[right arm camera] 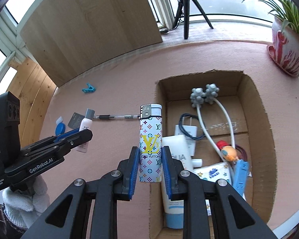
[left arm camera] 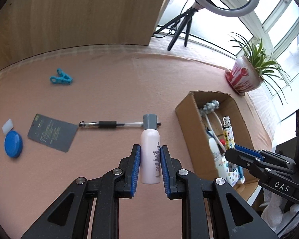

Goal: Organize objects
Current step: 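Carry lighter and bottle over the box and open both grippers to drop them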

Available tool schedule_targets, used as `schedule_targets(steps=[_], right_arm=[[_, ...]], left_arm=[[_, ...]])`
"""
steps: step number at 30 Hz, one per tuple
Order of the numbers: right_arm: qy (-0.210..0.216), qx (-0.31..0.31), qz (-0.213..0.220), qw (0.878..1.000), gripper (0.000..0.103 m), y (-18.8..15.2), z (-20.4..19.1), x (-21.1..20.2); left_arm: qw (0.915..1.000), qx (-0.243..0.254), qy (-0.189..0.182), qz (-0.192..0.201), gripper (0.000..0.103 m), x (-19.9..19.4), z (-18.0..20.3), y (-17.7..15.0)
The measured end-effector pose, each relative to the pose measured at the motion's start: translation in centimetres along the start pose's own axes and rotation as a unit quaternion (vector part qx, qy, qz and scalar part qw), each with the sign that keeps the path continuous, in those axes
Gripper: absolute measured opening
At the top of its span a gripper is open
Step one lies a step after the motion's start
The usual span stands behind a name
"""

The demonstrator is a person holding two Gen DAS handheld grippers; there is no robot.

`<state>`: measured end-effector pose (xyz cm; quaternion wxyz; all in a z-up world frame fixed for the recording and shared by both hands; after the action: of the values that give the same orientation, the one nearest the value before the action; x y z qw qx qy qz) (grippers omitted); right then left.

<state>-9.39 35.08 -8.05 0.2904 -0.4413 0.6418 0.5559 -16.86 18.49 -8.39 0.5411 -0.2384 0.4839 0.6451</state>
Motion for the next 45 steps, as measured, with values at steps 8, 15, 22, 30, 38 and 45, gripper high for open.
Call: schedule_targets(steps=[8,15,22,30,38,45], right_arm=[[-0.033,0.028,0.009,0.999,0.021,-0.4,5.2,-1.5],[-0.049,0.038,0.004,0.998,0.021,-0.9,8.1,-1.4],[-0.05,0.04,0.0,0.998,0.021,-1.2,9.0,-1.0],[-0.044,0.043,-0.003,0.998,0.021,-1.4,9.1,-0.8],[-0.045,0.045,-0.003,0.998,0.021,-1.4,9.0,-0.7],[-0.047,0.041,0.007,0.998,0.033,-1.0,8.8,-0.8]], left_arm=[[0.9989,0.042,-0.022,-0.006,0.022,2.6,7.4,0.9],[0.9976,0.063,-0.024,-0.016,0.022,5.0,11.6,1.2],[0.9968,0.075,-0.014,-0.022,0.022,7.0,13.6,1.4],[0.9966,0.078,0.0,-0.027,0.022,8.4,13.6,1.3],[0.9963,0.08,0.007,-0.029,0.022,8.6,13.4,1.3],[0.9965,0.081,0.007,-0.018,0.027,7.4,13.1,1.6]])
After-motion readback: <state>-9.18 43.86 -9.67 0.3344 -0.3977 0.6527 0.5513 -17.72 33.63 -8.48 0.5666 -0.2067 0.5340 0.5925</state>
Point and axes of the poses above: each gripper's, at about its wrist camera, not at the fingertips, and x roughly the way its jaws point, z to its right, y to its top, the point moved 5 cm from there along x, roughly the way its jaws point, and after that the axes turned 11 degrees about -x, right-handed, at the moved point
